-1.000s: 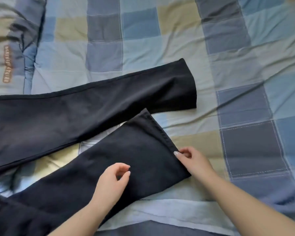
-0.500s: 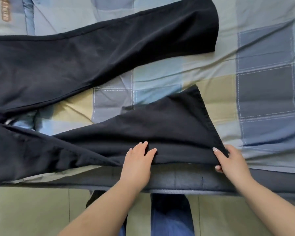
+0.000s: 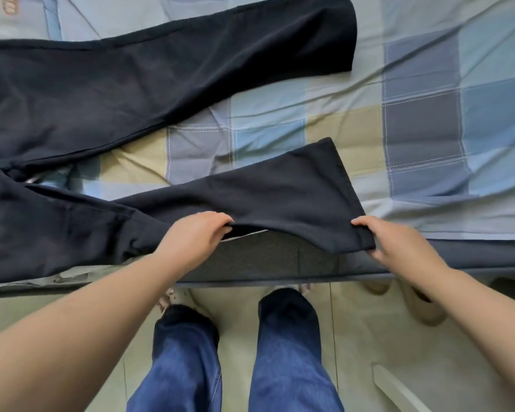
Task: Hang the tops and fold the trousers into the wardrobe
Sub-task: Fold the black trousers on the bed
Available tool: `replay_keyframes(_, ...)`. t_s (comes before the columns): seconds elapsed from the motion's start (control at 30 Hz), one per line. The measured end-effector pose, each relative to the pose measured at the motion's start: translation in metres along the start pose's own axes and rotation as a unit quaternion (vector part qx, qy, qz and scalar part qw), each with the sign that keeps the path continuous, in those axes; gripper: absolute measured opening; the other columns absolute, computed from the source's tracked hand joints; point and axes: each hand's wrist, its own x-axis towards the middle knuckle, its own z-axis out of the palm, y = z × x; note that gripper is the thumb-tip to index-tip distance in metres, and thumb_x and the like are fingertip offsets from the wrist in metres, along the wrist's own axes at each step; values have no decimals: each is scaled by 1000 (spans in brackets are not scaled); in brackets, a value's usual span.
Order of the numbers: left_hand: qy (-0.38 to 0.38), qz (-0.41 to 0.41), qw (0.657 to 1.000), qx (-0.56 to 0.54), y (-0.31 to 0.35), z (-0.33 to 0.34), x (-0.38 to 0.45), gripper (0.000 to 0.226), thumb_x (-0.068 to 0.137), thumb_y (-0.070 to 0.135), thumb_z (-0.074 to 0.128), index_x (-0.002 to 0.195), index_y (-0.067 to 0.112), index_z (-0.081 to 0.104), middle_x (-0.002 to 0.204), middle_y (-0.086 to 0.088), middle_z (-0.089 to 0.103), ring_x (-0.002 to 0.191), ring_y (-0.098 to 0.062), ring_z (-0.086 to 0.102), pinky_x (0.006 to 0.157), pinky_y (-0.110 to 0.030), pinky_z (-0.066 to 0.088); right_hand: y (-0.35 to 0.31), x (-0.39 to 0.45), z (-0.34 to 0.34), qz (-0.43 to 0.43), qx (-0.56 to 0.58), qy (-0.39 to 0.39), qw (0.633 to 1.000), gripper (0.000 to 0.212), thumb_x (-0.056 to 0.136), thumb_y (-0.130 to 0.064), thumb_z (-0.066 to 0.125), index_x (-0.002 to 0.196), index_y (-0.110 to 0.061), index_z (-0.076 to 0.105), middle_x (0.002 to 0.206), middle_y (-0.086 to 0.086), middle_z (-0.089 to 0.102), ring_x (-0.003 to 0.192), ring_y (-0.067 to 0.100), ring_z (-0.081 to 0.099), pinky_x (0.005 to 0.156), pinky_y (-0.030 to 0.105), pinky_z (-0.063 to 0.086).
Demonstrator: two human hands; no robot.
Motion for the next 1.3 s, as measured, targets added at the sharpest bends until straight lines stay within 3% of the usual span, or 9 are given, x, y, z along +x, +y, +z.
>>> replay_keyframes(0.13,-7,30,999,24,7,-29,-10,28,97,42,44,102,20,62,93,4,66,89,-20,61,68,-34,44,-7,-31,-18,-18,51,136,989,27,73,0,72,96,-14,68,107,10,61,100,34,57,80,43,48)
replay_keyframes(0.23,-31,42,997,55,14,-55,-11,36,96,48,39,89,17,56,85,1,64,83,-24,60,63,-35,41,-24,-61,-31,-29,133,151,979,10,85,-9,62,95,-9,63,118,8,57,116,30,51,98,44,40)
replay_keyframes(0.37,-13,82,993,89,30,-95,7,38,96,48,40,85,15,53,86,-3,65,86,-29,61,65,-36,44,-45,-98,-42,61,288,182,938,17,98,-30,42,89,-16,46,73,1,57,70,25,52,61,38,35)
replay_keyframes(0.5,9,122,984,132,45,-115,47,36,95,51,37,91,20,54,88,3,60,89,-24,60,63,-33,39,-36,-75,-53,133,321,254,902,23,98,-30,43,94,-10,51,82,2,61,81,25,54,65,36,32)
replay_keyframes(0.77,25,7,998,60,35,-51,129,46,93,39,55,134,19,47,134,-6,48,126,-28,42,100,-42,41,12,68,-39,225,333,201,894,36,94,-32,54,126,-16,50,95,1,60,103,25,57,74,29,35)
replay_keyframes(0.9,12,-52,998,27,20,-11,122,57,92,37,58,142,19,38,151,-6,32,139,-28,27,110,-44,31,4,89,-14,239,268,180,916,47,93,-27,56,136,-15,44,138,9,46,125,26,44,97,33,36)
replay_keyframes(1.0,26,-66,997,-40,11,13,95,49,91,29,59,137,18,46,148,-5,38,138,-26,31,112,-41,29,-23,70,15,149,274,225,923,30,91,-17,56,121,-16,57,125,6,52,111,17,52,96,30,39)
replay_keyframes(1.1,0,-109,985,-131,-1,33,57,44,91,24,59,134,17,50,139,-5,47,132,-20,40,111,-32,30,-73,48,49,111,340,162,920,18,90,-13,56,104,-22,61,105,-2,58,83,-1,54,80,12,44)
replay_keyframes(1.3,-9,-250,922,-294,-34,41,2,33,92,20,59,125,17,55,121,0,62,109,-10,57,97,-22,39,-180,36,89,126,475,43,870,19,95,-18,50,108,-26,61,107,-11,61,89,-8,54,69,2,38)
